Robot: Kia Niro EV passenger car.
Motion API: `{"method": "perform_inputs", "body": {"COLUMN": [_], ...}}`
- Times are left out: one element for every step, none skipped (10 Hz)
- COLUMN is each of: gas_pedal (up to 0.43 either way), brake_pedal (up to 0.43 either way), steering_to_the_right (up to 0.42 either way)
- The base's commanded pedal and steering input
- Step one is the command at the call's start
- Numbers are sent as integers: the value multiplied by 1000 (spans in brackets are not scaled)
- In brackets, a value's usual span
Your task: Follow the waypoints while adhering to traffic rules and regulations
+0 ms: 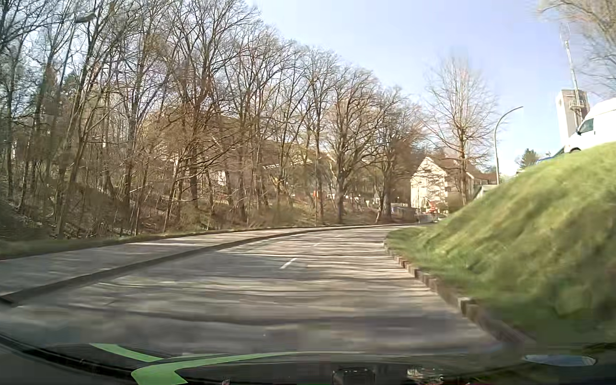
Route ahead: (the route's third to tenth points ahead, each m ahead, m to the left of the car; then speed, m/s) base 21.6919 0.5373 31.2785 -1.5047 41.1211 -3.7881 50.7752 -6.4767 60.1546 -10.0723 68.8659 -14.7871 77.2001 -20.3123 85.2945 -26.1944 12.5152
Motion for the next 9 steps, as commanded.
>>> {"method": "perform_inputs", "body": {"gas_pedal": [370, 370, 370, 370, 370, 370, 370, 350, 311], "brake_pedal": [0, 0, 0, 0, 0, 0, 0, 0, 0], "steering_to_the_right": [8, 12, 18, 21, 26, 29, 31, 31, 32]}}
